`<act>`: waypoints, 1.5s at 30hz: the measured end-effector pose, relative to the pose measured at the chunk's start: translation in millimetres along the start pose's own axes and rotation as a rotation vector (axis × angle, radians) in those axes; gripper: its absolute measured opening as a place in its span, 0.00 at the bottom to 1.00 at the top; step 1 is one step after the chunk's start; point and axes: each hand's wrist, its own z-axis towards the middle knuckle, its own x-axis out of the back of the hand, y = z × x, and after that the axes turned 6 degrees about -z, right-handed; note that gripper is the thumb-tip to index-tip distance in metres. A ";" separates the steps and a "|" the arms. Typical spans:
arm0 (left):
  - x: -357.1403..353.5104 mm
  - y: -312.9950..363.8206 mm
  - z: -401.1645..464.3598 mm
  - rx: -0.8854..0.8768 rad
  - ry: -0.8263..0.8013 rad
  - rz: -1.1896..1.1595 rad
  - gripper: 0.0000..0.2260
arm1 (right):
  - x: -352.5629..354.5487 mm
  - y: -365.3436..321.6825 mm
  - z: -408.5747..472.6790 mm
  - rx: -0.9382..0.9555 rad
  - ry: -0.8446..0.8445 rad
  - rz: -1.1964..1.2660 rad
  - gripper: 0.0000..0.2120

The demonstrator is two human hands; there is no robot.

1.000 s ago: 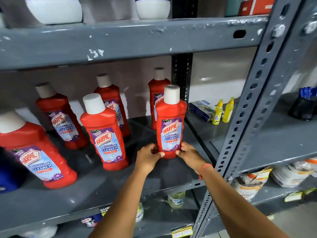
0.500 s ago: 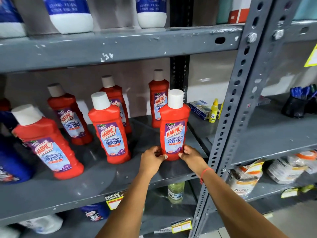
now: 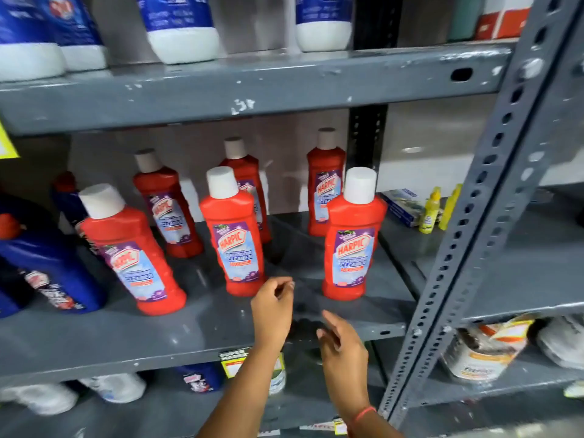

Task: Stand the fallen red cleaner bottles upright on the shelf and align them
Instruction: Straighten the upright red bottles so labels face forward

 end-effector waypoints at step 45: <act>156.1 -61.1 20.5 0.025 -0.072 -0.032 0.05 | -76.0 -48.3 -8.2 0.002 0.136 -0.180 0.08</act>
